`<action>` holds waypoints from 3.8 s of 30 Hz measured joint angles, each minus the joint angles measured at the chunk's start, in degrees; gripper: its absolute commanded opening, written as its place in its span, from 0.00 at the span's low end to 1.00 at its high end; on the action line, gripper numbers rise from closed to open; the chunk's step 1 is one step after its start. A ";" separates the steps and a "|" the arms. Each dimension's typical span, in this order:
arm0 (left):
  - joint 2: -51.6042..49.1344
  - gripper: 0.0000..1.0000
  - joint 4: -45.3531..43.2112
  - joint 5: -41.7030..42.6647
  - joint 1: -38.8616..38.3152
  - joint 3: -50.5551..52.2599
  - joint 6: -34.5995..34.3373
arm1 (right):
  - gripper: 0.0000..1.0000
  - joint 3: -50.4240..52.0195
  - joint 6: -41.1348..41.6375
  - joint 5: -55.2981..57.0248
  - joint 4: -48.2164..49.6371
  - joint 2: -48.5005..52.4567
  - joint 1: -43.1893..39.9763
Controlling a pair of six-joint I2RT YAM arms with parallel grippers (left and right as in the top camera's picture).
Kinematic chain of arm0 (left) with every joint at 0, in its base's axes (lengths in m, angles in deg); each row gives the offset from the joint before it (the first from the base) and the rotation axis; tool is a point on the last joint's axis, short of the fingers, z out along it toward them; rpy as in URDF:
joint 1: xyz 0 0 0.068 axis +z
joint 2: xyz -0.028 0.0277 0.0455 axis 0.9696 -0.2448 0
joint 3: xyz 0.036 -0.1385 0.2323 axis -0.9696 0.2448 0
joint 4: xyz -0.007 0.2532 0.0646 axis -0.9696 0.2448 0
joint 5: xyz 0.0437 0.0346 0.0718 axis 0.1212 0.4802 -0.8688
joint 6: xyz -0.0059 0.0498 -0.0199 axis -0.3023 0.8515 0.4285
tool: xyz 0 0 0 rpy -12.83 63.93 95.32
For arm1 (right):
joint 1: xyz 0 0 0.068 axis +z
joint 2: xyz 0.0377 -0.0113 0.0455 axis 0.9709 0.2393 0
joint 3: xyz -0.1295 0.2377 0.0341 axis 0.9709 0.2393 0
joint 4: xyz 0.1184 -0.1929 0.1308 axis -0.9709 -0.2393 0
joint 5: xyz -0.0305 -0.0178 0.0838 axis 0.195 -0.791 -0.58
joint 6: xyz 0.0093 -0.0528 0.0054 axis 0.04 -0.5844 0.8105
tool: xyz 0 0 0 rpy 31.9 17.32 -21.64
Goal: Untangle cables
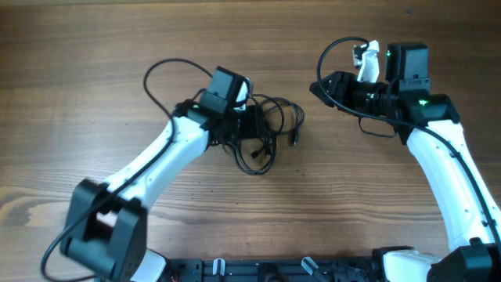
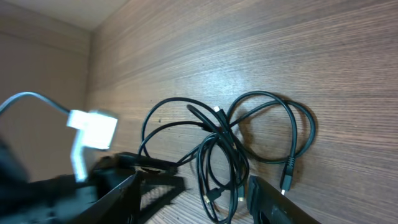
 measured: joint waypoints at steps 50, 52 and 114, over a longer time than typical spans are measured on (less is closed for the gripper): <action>8.94 0.04 -18.69 15.56 9.09 -1.84 -55.25 | 0.61 0.00 -10.12 -14.08 7.28 0.00 0.22; 8.94 0.04 -18.69 15.56 9.09 -1.84 -59.34 | 0.62 0.00 -12.13 -14.51 7.28 0.00 1.18; 8.90 0.82 1.66 10.19 18.14 -1.84 5.77 | 0.17 -1.60 -1.57 6.93 -2.62 9.49 8.37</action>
